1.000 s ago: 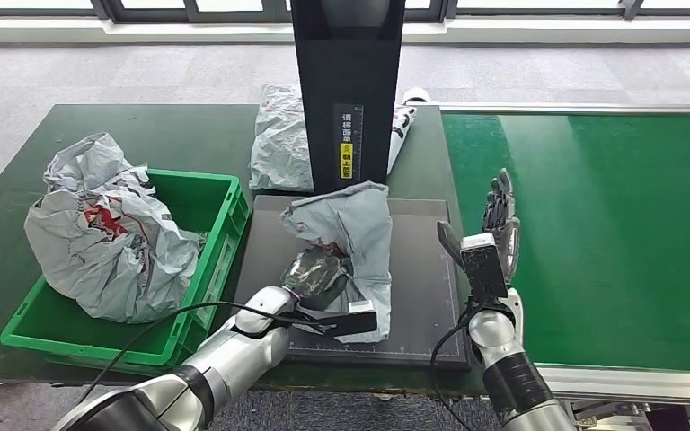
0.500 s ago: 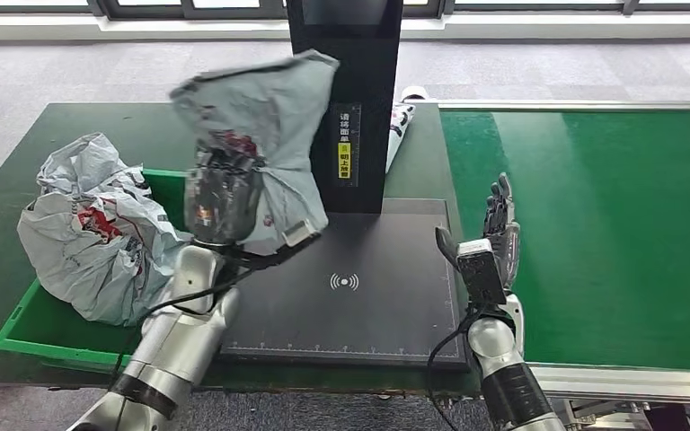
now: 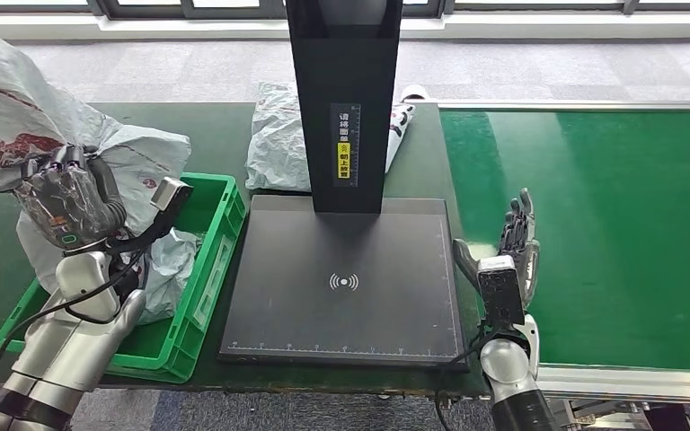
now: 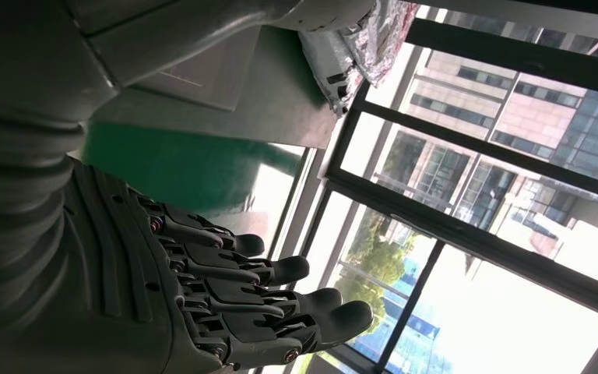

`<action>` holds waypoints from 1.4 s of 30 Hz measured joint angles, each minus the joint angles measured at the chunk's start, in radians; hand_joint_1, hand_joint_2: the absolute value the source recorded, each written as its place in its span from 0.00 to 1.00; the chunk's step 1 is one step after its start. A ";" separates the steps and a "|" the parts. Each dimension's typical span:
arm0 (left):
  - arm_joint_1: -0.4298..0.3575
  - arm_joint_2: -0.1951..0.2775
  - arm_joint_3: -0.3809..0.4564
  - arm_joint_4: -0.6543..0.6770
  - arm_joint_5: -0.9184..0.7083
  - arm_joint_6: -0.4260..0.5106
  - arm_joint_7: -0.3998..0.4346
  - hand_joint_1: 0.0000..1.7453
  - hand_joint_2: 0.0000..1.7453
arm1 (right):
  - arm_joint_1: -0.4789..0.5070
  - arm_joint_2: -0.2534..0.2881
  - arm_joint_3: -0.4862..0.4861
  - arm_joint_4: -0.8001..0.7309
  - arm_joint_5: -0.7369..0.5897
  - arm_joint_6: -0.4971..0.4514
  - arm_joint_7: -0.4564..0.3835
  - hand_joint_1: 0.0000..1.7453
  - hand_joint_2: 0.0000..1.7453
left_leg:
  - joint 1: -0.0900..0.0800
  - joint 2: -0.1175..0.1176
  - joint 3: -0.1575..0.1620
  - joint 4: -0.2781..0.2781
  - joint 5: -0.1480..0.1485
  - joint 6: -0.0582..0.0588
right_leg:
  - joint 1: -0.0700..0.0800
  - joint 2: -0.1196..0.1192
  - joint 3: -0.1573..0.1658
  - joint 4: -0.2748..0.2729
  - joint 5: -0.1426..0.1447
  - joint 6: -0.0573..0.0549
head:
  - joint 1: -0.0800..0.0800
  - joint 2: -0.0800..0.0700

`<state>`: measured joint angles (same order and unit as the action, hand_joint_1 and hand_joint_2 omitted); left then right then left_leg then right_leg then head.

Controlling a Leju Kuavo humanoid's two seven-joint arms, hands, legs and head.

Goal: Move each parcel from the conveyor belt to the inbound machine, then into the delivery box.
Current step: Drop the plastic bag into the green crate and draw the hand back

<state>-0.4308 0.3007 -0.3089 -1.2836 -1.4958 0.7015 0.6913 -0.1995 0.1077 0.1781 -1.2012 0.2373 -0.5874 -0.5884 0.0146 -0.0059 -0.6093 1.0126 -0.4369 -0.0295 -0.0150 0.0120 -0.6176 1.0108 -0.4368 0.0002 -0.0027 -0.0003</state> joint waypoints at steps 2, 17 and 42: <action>0.001 0.012 -0.010 0.004 0.000 0.000 0.002 1.00 1.00 | 0.004 0.000 0.000 -0.005 0.000 0.000 0.001 0.00 1.00 | 0.000 0.000 0.000 0.000 0.000 0.000 | 0.000 0.000 0.000 0.000 0.000 0.000 | 0.000 0.000; -0.062 -0.120 0.191 0.452 0.114 -0.146 -0.457 0.00 1.00 | 0.072 -0.003 -0.012 -0.064 0.060 0.048 0.018 0.00 1.00 | 0.000 0.001 0.000 0.000 0.000 0.000 | 0.000 0.000 -0.001 0.000 0.001 -0.001 | 0.000 0.000; -0.072 -0.327 0.436 0.471 0.767 -0.062 -1.001 0.00 1.00 | 0.252 -0.010 -0.041 -0.239 0.095 0.110 0.054 0.00 1.00 | -0.001 0.001 0.000 0.000 -0.001 0.000 | -0.001 0.000 -0.001 0.000 0.001 -0.001 | 0.000 0.000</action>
<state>-0.5025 -0.0262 0.1269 -0.8125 -0.7284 0.6392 -0.3097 0.0523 0.0979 0.1370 -1.4401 0.3327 -0.4777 -0.5343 0.0135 -0.0053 -0.6091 1.0125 -0.4381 -0.0295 -0.0159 0.0119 -0.6183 1.0107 -0.4361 -0.0009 -0.0027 -0.0002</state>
